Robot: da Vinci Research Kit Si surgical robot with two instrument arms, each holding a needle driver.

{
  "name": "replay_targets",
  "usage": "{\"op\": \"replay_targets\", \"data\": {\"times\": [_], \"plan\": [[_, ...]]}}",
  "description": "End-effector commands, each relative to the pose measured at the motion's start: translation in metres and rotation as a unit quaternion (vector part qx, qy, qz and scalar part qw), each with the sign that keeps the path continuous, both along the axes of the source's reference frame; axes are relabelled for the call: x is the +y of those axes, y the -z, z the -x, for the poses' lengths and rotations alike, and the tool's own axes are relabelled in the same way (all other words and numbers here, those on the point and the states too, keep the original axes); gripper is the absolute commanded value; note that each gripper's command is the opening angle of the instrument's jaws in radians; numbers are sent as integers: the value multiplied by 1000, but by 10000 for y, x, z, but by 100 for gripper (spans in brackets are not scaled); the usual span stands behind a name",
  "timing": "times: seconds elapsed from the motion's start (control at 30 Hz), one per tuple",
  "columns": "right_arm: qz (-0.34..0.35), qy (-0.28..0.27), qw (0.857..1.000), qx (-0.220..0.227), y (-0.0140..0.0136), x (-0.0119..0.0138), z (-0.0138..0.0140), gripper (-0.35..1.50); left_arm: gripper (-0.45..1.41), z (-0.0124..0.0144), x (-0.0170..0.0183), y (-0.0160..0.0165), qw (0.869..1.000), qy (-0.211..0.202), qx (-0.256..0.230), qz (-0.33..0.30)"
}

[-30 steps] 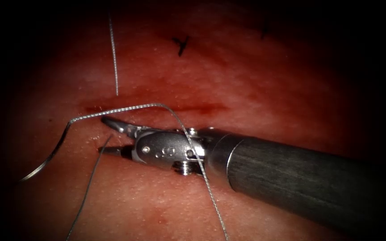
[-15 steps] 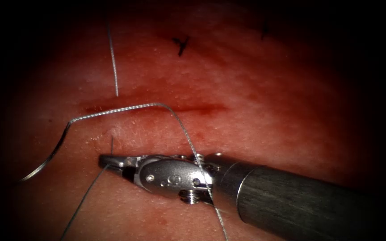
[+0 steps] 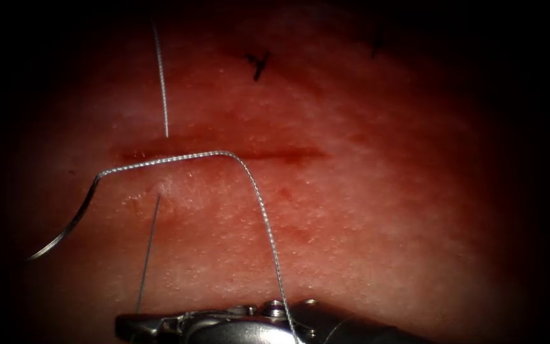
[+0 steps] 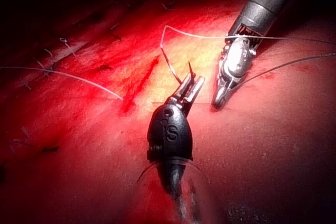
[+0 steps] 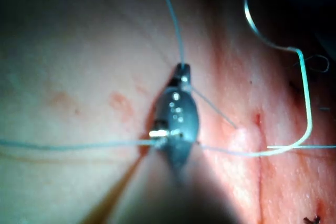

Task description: Wound Closure

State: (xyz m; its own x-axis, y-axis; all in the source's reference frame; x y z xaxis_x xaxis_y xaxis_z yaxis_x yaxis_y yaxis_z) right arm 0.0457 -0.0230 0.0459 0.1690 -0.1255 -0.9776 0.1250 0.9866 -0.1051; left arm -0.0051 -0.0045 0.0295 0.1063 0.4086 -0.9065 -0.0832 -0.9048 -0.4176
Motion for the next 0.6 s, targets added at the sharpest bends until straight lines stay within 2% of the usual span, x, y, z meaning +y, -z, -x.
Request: {"op": "replay_targets", "data": {"times": [0.03,0.07,0.1,0.2,0.27,0.3,0.37,0.47,0.6], "plan": [[3,0,1000,1,-2,4,-8,-35,-45,7,2,-6,1000,0,-1,1],[-20,-4,1000,0,-8,24,-6,1,-45,7,2,-6,1000,0,-1,1],[-20,-4,1000,0,-8,24,-6,1,-45,7,2,-6,1000,0,-1,1],[-25,-7,1000,-1,-21,51,-5,36,-45,7,2,-6,1000,0,-1,0],[-20,-12,1000,-5,-33,66,-7,48,-45,6,2,-6,1000,0,-1,0],[-14,-16,1000,-8,-44,78,-9,60,-45,6,2,-6,1000,0,-1,0],[-10,-20,1000,-12,-49,83,-11,65,-45,6,2,-6,1000,0,-1,0],[-6,-31,999,-23,-65,97,-17,95,-45,6,2,-6,1000,0,-1,0],[-5,-39,999,-30,-83,110,-21,100,-45,6,2,-6,1000,0,-1,0]]}}
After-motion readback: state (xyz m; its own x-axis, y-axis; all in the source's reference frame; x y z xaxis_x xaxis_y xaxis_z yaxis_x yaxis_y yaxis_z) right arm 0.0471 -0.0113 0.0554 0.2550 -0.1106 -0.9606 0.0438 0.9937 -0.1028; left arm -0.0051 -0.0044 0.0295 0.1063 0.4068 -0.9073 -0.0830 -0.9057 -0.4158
